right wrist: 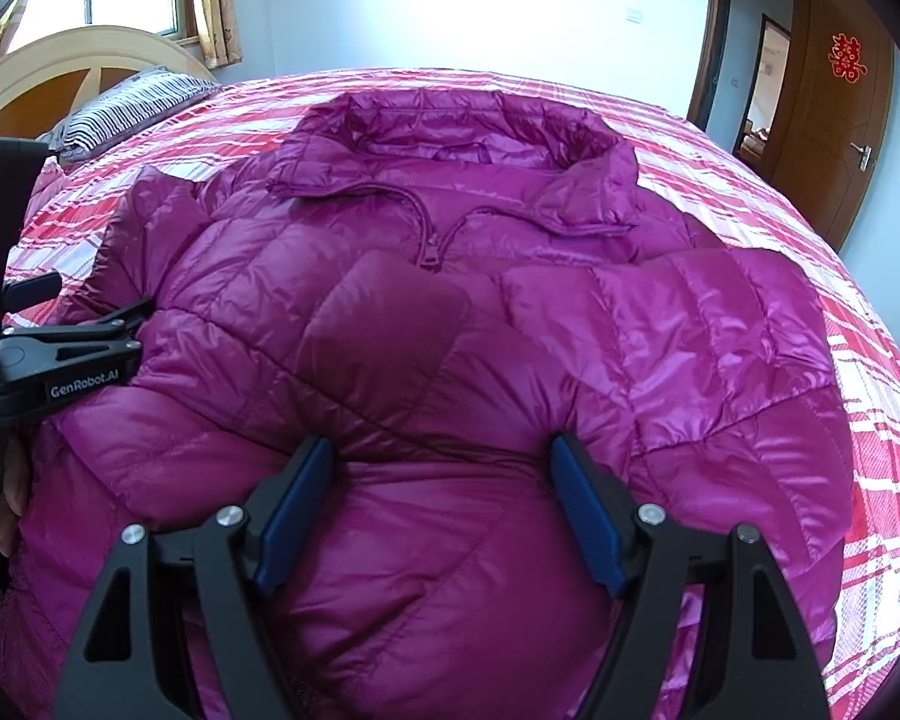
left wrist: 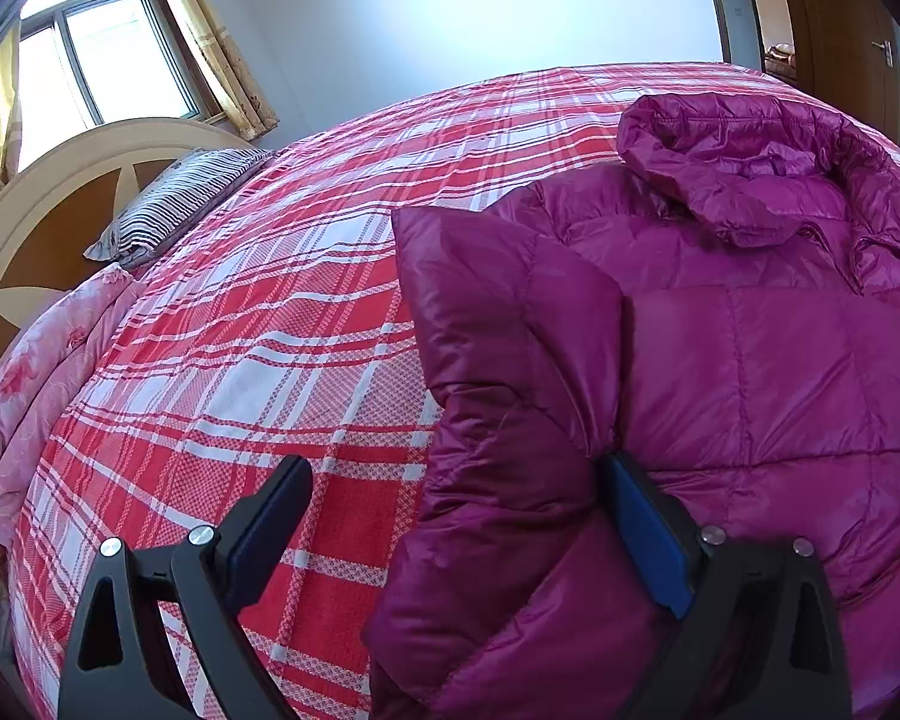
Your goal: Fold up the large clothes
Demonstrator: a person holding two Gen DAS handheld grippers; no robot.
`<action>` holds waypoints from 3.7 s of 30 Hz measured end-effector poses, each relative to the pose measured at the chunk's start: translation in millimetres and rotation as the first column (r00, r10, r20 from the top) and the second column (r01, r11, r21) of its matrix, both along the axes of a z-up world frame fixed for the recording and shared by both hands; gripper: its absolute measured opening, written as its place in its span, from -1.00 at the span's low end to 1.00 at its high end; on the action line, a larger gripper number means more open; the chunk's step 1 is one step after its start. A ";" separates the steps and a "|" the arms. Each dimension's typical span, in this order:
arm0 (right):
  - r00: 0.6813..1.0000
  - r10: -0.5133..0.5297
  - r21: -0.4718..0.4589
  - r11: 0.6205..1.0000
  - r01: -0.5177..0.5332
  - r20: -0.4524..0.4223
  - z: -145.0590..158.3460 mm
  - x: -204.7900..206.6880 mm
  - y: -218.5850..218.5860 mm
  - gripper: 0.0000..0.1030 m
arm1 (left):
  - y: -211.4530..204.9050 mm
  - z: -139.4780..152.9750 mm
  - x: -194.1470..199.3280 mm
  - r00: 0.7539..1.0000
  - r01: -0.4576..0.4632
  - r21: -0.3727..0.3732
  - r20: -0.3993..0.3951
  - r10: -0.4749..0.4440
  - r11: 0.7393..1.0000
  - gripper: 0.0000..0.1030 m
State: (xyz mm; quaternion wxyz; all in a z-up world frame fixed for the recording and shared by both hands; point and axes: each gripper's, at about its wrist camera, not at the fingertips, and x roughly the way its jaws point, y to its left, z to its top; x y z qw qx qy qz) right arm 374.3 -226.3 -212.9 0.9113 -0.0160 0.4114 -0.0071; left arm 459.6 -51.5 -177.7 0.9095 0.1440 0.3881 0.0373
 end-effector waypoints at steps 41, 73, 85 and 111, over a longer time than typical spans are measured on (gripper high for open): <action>0.996 -0.064 0.255 0.964 0.078 -0.064 8.4 64.7 -179.4 0.30 | -69.5 17.5 -30.9 0.982 0.190 -0.072 0.015 -0.189 0.979 0.89; 0.954 0.289 0.145 0.950 -0.277 -0.074 19.1 30.5 22.1 0.35 | 72.7 0.7 46.4 0.997 -0.079 -0.043 -0.030 0.078 0.996 0.90; 0.960 0.280 0.141 0.951 -0.275 -0.018 7.5 22.9 16.3 0.36 | 41.0 27.9 12.2 0.999 0.041 -0.054 -0.004 -0.041 0.998 0.89; 0.996 0.087 0.136 0.987 -0.087 0.005 80.4 122.9 -115.4 0.24 | -65.2 88.8 125.2 0.978 0.207 -0.109 0.010 -0.207 0.972 0.89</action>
